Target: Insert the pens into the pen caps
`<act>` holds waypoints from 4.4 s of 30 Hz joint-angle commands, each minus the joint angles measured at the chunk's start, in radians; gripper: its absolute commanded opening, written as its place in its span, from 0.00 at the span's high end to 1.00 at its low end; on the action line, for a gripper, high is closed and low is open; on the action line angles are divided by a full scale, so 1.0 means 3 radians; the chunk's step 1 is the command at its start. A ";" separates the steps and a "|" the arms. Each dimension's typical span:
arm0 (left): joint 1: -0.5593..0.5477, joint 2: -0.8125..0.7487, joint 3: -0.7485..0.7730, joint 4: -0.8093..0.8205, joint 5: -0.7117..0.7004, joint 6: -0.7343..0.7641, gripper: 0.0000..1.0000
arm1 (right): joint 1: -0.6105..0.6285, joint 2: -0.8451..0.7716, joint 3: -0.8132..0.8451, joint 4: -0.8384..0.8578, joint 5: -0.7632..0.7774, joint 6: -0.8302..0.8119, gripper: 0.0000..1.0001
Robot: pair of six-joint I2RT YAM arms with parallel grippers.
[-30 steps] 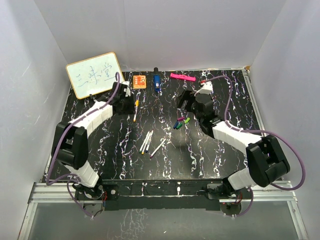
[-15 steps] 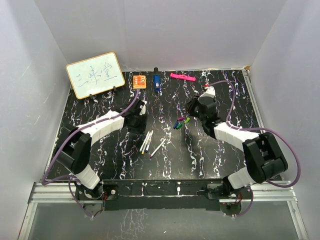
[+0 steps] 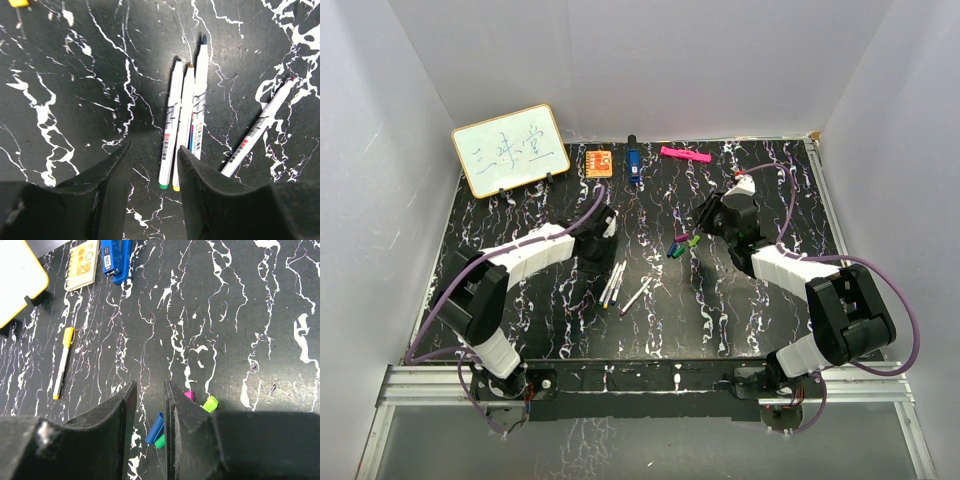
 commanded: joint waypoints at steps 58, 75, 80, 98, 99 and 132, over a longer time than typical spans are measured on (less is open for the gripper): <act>-0.0200 0.1018 0.0512 -0.0758 -0.0296 0.0139 0.90 | -0.0037 0.0025 -0.0021 0.0431 -0.0445 -0.0041 0.72; -0.0198 0.1146 0.0442 -0.0670 -0.0210 0.0166 0.91 | -0.0136 0.0117 0.0098 0.0069 -0.0283 -0.0009 0.70; -0.0200 0.1226 0.0431 -0.0644 -0.0198 0.0171 1.00 | -0.0136 0.0109 0.0100 -0.0084 -0.0220 -0.0032 0.72; -0.0201 0.0656 0.0629 -0.0611 -0.0429 0.0169 1.00 | 0.0247 0.0148 0.0464 -0.1177 0.0465 -0.0084 0.75; -0.0201 0.0601 0.0658 -0.0617 -0.0450 0.0170 1.00 | 0.0266 0.0168 0.0492 -0.1210 0.0486 -0.0071 0.74; -0.0127 -0.0036 0.0462 -0.0254 -0.0768 0.0279 1.00 | 0.0824 0.0868 0.1315 -0.2395 0.1529 0.0872 0.68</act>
